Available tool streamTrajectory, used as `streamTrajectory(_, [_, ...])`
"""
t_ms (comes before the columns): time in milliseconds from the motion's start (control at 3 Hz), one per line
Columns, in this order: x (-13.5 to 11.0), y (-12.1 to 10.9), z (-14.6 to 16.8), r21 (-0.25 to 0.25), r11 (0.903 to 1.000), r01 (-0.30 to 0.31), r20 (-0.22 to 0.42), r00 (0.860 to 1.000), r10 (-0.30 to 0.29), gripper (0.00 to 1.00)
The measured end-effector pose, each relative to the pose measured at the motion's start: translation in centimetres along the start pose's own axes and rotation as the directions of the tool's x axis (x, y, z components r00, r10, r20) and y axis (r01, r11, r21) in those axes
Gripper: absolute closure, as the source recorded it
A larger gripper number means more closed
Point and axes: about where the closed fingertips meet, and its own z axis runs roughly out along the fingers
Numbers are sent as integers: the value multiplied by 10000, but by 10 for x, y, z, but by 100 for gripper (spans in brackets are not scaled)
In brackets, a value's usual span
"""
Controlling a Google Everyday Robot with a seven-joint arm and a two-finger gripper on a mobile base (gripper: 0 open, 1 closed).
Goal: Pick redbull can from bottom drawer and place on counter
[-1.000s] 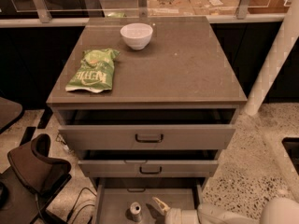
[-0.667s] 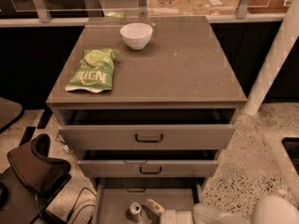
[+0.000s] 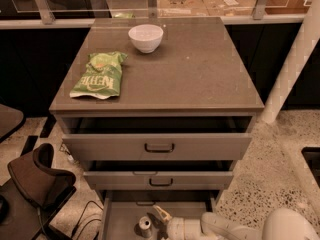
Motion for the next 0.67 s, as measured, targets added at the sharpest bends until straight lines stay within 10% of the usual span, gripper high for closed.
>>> streamTrajectory(667, [0, -22, 13, 352, 9993, 101, 507, 9986, -119, 0])
